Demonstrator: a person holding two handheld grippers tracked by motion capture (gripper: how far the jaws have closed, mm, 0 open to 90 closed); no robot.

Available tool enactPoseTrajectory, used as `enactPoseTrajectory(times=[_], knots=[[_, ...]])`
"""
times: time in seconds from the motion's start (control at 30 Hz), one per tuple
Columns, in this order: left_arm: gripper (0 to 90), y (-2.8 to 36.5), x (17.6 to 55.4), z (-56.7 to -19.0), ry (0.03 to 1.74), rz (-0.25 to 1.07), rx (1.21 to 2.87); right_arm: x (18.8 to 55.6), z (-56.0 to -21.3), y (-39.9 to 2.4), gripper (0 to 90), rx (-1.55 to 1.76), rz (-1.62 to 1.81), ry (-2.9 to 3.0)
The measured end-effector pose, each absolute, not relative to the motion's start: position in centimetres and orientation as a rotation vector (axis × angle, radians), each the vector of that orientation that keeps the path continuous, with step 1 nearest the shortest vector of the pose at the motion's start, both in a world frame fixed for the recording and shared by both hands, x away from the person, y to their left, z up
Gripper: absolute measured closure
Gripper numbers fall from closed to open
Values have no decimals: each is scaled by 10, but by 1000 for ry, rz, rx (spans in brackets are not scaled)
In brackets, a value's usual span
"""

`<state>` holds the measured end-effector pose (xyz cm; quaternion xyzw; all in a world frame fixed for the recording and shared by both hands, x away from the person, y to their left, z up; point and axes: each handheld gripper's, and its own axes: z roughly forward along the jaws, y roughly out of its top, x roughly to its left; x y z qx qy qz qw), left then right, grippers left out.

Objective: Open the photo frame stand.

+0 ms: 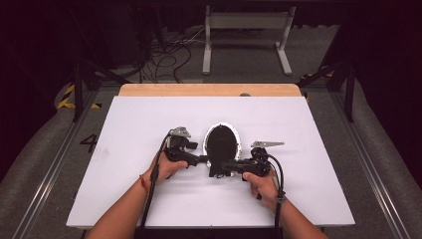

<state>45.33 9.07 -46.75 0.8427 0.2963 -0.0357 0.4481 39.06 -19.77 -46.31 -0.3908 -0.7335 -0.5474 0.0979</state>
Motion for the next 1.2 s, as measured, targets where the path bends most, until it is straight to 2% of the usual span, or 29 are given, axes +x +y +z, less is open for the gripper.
enactPoseTrajectory(times=[0.17,0.3,0.47,0.6,0.77,0.83,0.87,0.9,0.97,1.07,1.2], knots=[[155,85,451,-463,660,-67,2089,387,-461,-197,720,-1110,-1636,-2222],[151,86,452,-464,666,-47,2084,387,-461,-198,723,-1072,-1636,-2242],[218,88,452,-460,677,19,2057,388,-461,-198,725,-1041,-1646,-2234],[274,87,451,-459,644,7,2055,387,-460,-198,725,-1019,-1643,-2243],[280,89,459,-458,673,-85,2012,386,-461,-199,726,-996,-1647,-2235],[349,90,460,-451,638,-84,1988,385,-460,-198,726,-981,-1647,-2252],[334,89,459,-449,618,-55,2006,385,-460,-197,729,-977,-1646,-2251],[361,89,459,-448,608,-9,2029,385,-459,-197,731,-971,-1647,-2261],[413,90,458,-448,606,-15,2027,385,-459,-198,731,-969,-1645,-2259],[437,93,458,-446,604,-4,2018,384,-459,-198,734,-972,-1643,-2266],[548,99,454,-437,586,63,1978,386,-460,-200,738,-1004,-1649,-2259]])
